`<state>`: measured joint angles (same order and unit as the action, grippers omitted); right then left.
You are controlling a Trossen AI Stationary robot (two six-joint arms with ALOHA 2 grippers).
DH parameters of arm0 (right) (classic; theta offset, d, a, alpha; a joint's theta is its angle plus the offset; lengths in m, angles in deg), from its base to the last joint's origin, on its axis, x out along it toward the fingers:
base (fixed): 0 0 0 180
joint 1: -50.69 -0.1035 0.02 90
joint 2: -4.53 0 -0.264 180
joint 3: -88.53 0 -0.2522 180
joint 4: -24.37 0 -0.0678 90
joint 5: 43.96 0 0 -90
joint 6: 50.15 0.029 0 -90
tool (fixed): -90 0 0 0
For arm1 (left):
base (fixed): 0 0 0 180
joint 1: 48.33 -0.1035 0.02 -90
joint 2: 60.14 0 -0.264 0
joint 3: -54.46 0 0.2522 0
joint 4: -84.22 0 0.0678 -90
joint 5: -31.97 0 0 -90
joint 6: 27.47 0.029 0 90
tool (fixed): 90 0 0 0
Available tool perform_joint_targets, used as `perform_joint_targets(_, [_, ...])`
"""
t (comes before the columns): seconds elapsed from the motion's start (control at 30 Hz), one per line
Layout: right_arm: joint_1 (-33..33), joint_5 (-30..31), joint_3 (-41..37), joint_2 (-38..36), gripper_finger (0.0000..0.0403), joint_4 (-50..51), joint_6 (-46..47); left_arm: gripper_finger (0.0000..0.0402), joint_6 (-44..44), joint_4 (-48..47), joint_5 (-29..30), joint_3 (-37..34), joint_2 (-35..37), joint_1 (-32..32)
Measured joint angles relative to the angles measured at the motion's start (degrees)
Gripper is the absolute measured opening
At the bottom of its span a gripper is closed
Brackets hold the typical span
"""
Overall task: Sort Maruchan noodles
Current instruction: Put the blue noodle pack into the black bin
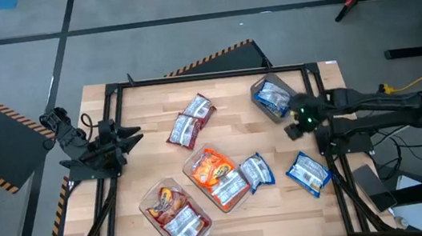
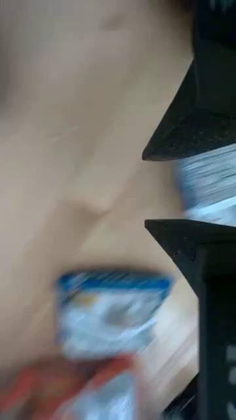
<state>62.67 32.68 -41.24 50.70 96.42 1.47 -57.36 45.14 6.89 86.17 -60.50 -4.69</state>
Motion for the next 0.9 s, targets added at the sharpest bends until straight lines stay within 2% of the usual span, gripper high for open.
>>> perform_joint_targets(0.1, [-6.24,0.02,-0.02,-0.02,0.0138,4.15,5.51,0.0172,0.23,0.0,-0.02,0.0,0.0,0.01])
perform_joint_targets(0.3, [-20.72,4.78,-0.02,1.34,0.0138,3.14,15.9,0.0172,0.43,0.0,-0.07,0.0,0.0,0.02])
perform_joint_targets(0.47, [-31.93,3.53,-0.02,5.52,0.0145,0.47,23.08,0.0172,0.44,-0.01,-0.09,0.0,0.0,0.01])
perform_joint_targets(0.57, [-37.5,5.39,-0.02,8.74,0.0171,-2.56,27.01,0.0172,0.44,-0.33,-0.09,0.0,0.0,0.02])
perform_joint_targets(0.67, [-41.47,7.89,-0.02,12.37,0.0215,-6.79,29.48,0.0172,0.39,-1.62,-0.09,0.0,0.0,0.02])
perform_joint_targets(0.8, [-43.75,10.0,-0.02,17.43,0.027,-7.61,34.66,0.0172,0.02,-2.6,-0.08,0.0,0.0,0.02])
perform_joint_targets(0.9, [-44.08,10.38,-0.02,21.47,0.0292,-7.44,36.27,0.0172,0.0,-2.59,-0.07,0.0,0.0,0.02])
